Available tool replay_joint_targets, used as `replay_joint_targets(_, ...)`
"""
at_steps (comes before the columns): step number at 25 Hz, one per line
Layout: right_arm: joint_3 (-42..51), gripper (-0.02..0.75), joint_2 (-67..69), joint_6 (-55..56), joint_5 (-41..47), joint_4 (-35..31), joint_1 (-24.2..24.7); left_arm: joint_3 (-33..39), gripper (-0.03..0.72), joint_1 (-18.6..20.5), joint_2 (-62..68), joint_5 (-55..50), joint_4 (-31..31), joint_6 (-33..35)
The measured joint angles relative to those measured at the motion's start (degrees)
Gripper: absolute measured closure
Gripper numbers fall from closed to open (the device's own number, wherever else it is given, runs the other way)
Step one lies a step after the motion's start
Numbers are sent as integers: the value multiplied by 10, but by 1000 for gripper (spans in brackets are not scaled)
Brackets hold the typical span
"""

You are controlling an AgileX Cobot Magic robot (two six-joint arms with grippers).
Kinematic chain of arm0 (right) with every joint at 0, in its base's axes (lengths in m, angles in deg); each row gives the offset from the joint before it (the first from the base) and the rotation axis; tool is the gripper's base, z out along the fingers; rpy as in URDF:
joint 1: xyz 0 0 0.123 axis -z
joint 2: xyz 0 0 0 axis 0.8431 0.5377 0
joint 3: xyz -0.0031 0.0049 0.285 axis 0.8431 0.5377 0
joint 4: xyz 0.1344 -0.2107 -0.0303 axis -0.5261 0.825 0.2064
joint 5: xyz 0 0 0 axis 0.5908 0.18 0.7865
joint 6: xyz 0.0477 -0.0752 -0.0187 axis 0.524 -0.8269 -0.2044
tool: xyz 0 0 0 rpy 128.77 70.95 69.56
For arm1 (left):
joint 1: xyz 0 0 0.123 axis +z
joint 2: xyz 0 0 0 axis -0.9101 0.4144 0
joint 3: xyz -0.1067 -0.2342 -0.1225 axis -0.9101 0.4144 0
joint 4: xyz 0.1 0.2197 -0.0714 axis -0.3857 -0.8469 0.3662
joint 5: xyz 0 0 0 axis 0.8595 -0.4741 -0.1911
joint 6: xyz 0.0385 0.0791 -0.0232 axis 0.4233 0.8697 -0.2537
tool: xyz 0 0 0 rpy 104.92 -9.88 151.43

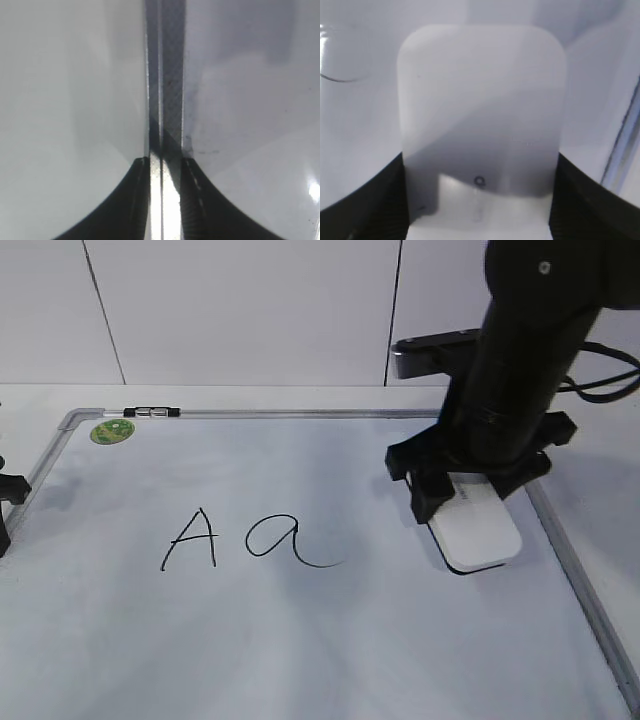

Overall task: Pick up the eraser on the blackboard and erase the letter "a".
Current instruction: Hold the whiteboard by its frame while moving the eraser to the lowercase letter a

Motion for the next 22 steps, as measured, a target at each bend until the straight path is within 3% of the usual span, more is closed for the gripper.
replay_joint_targets(4, -62, 213, 44, -1, 10, -6, -22, 0, 549, 0, 0, 0, 0, 0)
replay_joint_targets(15, -244, 213, 186, -43, 74, -81, -25, 0, 549, 0, 0, 0, 0, 0)
replay_joint_targets(22, -269, 213, 227, -49, 77, -73, -58, 0, 549, 0, 0, -1, 0, 0)
